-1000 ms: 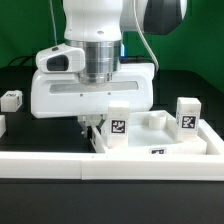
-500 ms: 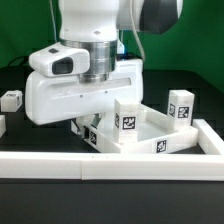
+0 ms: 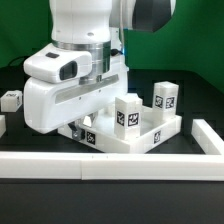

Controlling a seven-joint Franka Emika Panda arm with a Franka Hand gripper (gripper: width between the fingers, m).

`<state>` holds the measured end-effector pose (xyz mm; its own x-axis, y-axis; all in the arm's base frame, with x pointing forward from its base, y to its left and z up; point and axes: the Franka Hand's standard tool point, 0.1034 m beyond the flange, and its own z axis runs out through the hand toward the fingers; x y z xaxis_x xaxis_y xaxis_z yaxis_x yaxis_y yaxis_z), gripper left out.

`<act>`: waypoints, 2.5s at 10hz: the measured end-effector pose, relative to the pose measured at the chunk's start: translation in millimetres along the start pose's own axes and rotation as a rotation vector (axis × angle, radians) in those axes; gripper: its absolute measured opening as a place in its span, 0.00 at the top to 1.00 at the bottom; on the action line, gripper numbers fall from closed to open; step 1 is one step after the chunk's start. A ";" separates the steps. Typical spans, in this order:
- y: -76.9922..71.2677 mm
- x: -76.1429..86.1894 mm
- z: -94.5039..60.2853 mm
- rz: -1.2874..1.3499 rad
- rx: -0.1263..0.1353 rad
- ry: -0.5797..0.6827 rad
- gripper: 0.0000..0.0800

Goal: Assemble square table

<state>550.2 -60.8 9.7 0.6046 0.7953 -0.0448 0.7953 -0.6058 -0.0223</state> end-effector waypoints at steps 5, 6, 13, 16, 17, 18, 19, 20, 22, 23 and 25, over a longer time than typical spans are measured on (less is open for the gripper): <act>10.1 11.6 -3.9 -0.388 -0.102 -0.005 0.92; 11.6 9.9 -4.3 -0.420 -0.105 -0.015 0.92; 8.4 52.9 -11.4 -1.033 -0.155 -0.076 0.92; 11.0 50.8 -10.8 -1.207 -0.158 -0.110 0.92; 11.7 49.3 -10.4 -1.243 -0.158 -0.123 0.92; 13.1 46.8 -10.0 -1.316 -0.156 -0.141 0.92; 12.7 47.1 -9.8 -1.368 -0.155 -0.155 0.92; 4.3 58.6 -9.5 -1.474 -0.142 -0.162 0.92; -11.4 92.0 -9.9 -1.640 -0.101 -0.140 0.92; -20.1 103.0 -10.7 -1.725 -0.083 -0.136 0.92; -25.5 106.7 -9.6 -1.823 -0.087 -0.123 0.92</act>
Offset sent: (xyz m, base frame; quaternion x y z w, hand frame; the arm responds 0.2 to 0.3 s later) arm 0.0237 0.0191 0.0082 -0.1032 0.0624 -0.2749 0.9539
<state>594.9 39.8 15.1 -0.9216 0.3772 -0.0914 0.3841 0.9202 -0.0760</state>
